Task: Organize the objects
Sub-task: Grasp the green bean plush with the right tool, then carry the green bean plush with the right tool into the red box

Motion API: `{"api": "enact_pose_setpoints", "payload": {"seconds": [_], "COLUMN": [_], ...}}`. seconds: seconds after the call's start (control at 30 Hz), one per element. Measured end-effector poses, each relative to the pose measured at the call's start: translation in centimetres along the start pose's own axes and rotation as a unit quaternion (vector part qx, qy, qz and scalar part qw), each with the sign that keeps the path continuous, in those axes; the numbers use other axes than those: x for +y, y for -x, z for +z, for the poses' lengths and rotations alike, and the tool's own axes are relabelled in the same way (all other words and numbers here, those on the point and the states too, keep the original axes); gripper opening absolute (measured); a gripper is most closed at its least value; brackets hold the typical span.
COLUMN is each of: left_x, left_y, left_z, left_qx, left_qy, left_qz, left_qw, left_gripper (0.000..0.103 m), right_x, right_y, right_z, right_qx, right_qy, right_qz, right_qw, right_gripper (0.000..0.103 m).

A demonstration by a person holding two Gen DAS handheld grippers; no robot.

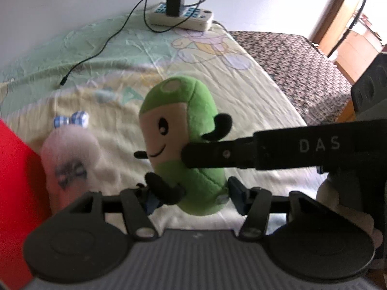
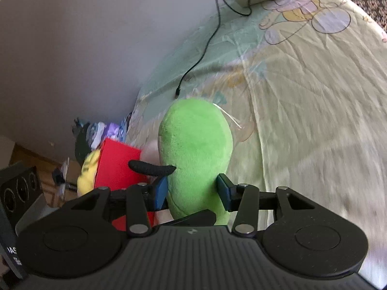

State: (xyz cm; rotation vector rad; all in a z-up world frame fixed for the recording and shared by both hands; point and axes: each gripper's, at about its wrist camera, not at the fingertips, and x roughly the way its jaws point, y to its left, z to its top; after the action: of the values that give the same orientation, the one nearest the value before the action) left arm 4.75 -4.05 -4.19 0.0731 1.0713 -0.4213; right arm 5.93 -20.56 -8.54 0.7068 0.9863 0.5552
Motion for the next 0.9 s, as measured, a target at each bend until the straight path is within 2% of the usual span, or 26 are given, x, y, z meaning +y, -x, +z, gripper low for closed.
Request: {"api": "enact_pose_setpoints", "payload": {"seconds": [0.27,0.43,0.67,0.9], "left_x": [0.0,1.4,5.8,12.0], "left_y": [4.3,7.5,13.6,19.7], "left_z": [-3.8,-5.3,-6.6,-7.9], "left_qx": [-0.012,-0.035,-0.089,-0.161], "left_qy": [-0.016,-0.038,-0.055,-0.05], "left_qz": [-0.015,-0.035,-0.054,-0.027], "left_qw": [0.9997,0.9981,0.9931,0.9854], "left_gripper": [0.058,0.058,0.057,0.057], "right_x": [3.1,6.2,12.7,20.2], "right_y": [1.6,2.2,1.6,-2.2], "right_z": [-3.5,-5.1,-7.0,-7.4], "right_qx": [-0.001,-0.024,-0.071,-0.096], "right_qy": [0.018,0.032,0.068,0.129], "right_qz": [0.003,0.001,0.013,0.048], "right_qw": [1.0,0.999,0.995,0.986], "right_gripper": [0.048,0.048,0.048,0.048]}}
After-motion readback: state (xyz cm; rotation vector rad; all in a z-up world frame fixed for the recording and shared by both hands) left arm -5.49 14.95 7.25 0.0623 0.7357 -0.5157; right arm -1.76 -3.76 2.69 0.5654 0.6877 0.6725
